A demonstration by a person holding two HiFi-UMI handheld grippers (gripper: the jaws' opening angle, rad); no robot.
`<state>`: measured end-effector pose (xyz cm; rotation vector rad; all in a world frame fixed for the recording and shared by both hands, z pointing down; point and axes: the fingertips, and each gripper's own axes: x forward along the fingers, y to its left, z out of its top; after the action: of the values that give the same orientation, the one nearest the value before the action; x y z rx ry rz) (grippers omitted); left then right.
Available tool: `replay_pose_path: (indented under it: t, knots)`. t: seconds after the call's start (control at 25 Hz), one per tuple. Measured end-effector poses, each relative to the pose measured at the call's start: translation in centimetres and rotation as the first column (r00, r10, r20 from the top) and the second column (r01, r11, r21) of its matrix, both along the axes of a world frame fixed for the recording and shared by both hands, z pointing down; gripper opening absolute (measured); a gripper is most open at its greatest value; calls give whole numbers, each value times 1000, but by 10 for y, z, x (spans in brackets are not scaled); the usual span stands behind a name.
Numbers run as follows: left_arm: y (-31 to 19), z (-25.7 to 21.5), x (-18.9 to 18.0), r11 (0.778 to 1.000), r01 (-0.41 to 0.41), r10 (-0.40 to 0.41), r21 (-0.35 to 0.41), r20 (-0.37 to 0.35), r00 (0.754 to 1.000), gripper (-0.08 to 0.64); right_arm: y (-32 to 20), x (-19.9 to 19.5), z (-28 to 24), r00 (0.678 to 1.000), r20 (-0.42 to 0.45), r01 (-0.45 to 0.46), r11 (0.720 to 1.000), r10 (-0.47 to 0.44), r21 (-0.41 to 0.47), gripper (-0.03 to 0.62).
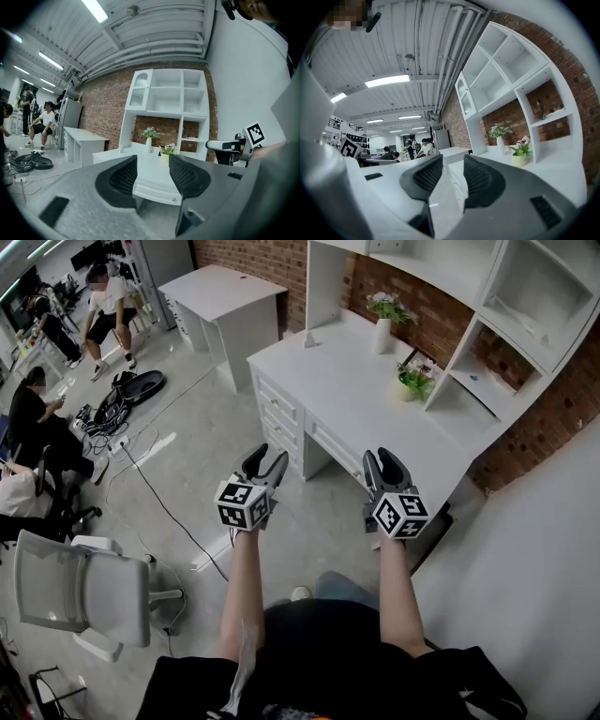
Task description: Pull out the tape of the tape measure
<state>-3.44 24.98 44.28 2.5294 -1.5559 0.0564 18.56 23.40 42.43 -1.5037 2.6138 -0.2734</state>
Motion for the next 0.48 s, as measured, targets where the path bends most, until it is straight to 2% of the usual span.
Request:
replay_pose_path:
  t: [0.24, 0.48]
  knots:
    - [-2, 9, -18, 1000, 6, -5, -13, 12, 1000, 184, -10, -10, 4, 1000, 11, -3, 1000, 3, 0, 121]
    - [-30, 12, -46, 999, 44, -44, -12, 20, 999, 184, -50, -31, 3, 1000, 7, 15, 1000, -15, 12, 123]
